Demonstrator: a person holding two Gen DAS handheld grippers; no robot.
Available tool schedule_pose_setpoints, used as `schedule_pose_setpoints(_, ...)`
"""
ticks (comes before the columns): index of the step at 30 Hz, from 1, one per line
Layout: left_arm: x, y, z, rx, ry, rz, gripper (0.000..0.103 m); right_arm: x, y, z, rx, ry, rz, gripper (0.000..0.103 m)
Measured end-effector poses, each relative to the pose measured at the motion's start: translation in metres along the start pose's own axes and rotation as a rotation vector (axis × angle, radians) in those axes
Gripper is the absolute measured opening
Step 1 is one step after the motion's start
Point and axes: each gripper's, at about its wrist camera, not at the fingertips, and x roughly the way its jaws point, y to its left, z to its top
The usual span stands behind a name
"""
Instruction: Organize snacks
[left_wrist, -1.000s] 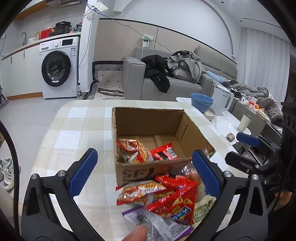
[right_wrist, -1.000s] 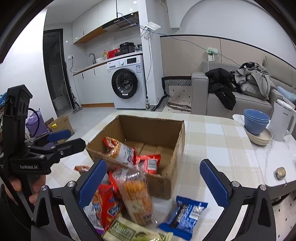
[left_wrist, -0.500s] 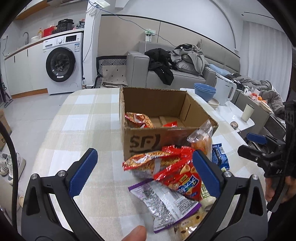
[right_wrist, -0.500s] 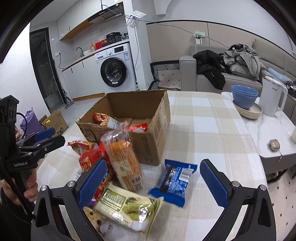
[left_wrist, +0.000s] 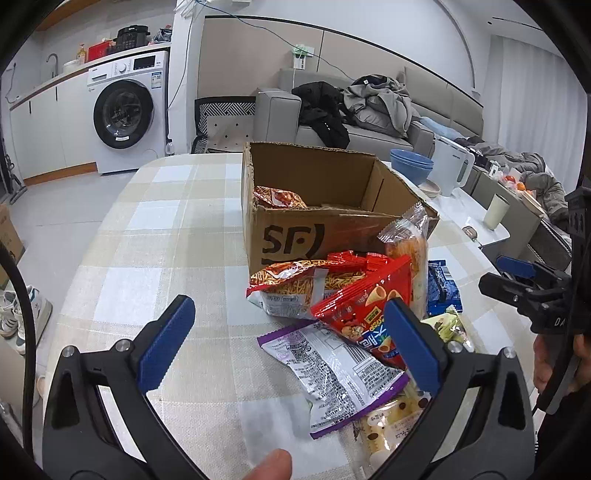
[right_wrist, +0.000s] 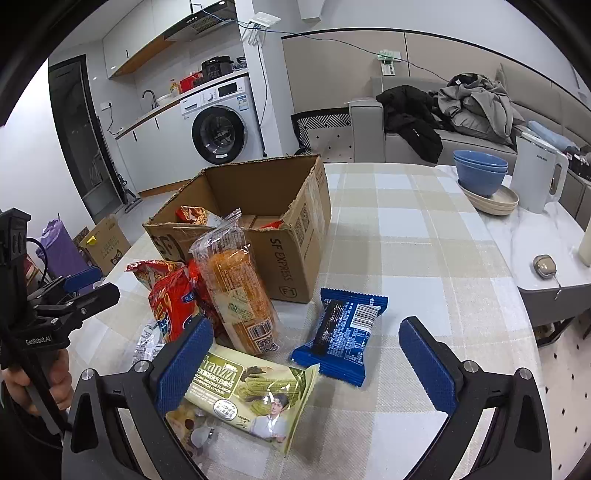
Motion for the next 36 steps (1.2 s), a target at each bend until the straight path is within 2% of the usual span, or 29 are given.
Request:
schedule_pose_setpoints(5, 0.003, -0.004, 0.001, 0.0, 0.014, 0.0, 0.102, 0.003, -0.005, -0.001, 0.012, 0.011, -0.011, 0.103)
schedule_pose_setpoints(11, 0.011, -0.008, -0.001, 0.019, 0.044, 0.018, 0.102, 0.017, -0.01, -0.007, 0.024, 0.066, -0.019, 0.103)
schedule_pose_setpoints(23, 0.041, 0.004, -0.008, -0.016, 0.151, 0.046, 0.102, 0.047, -0.027, -0.018, 0.086, 0.159, -0.03, 0.103)
schedule_pose_setpoints(31, 0.067, 0.002, -0.021, -0.022, 0.223, 0.03, 0.102, 0.047, -0.028, -0.018, 0.084, 0.154, -0.035, 0.103)
schedule_pose_setpoints(36, 0.075, -0.005, -0.025, -0.022, 0.219, 0.032, 0.102, 0.049, -0.031, -0.018, 0.089, 0.159, -0.041, 0.103)
